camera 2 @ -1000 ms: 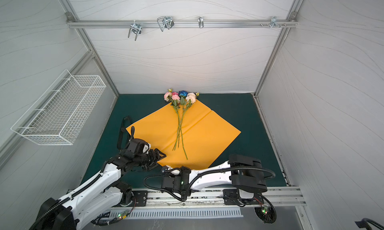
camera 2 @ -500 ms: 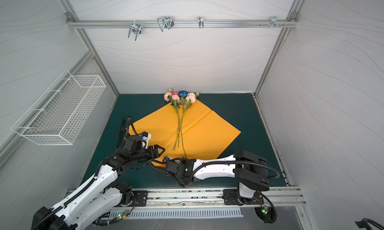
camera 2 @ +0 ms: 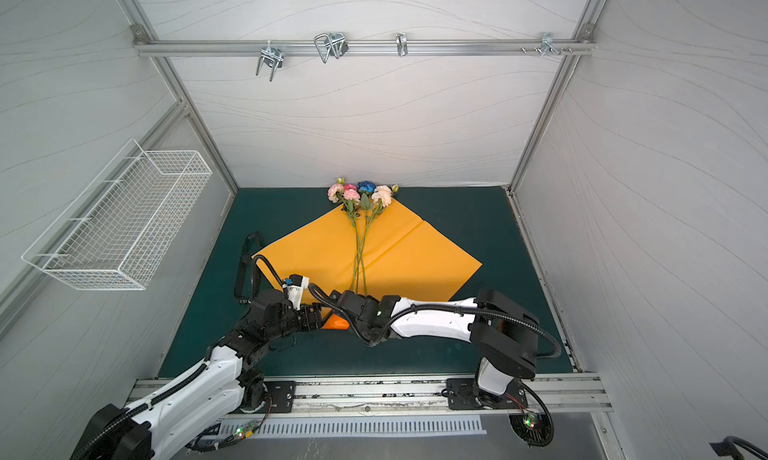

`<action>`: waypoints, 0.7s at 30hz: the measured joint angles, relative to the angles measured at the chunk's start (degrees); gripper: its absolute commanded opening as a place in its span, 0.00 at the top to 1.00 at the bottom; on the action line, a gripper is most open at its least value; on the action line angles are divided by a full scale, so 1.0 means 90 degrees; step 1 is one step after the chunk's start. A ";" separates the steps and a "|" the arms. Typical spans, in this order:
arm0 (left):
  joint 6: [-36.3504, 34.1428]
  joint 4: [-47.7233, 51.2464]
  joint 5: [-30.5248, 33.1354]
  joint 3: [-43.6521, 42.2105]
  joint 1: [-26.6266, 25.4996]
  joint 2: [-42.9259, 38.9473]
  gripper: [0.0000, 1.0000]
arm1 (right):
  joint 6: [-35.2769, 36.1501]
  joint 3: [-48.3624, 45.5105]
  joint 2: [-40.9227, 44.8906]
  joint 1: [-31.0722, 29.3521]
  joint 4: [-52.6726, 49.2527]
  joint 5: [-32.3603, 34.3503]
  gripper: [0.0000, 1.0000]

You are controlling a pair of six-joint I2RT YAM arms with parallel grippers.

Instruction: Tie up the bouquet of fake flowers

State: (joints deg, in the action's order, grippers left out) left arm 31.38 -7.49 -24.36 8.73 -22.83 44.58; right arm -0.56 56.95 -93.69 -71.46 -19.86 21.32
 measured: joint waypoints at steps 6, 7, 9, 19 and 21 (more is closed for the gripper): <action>-0.0289 0.0039 -0.0255 0.0056 0.0000 -0.0233 0.24 | 0.0141 0.0061 -0.0002 0.0199 0.0017 -0.0313 0.96; -0.0333 0.0068 -0.0265 0.0085 0.0000 -0.0214 0.24 | 0.0168 0.0095 -0.0005 0.0221 0.0012 -0.0335 0.96; -0.0449 0.0114 -0.0282 0.0158 0.0000 -0.0107 0.24 | 0.0204 0.0189 -0.0015 0.0272 0.0019 -0.0389 0.96; -0.0843 0.0032 -0.0469 0.0641 0.0000 0.0911 0.26 | 0.0408 0.0454 -0.0148 0.0578 0.0056 -0.0653 0.96; -0.0862 -0.0005 -0.0464 0.0675 0.0000 0.0979 0.24 | 0.0435 0.0491 -0.0221 0.0629 0.0056 -0.0673 0.96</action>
State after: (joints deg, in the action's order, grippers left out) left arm 23.62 -7.53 -28.53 14.81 -22.83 53.39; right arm 3.36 61.36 -95.68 -65.80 -19.35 15.27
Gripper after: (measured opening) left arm 0.744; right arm 0.050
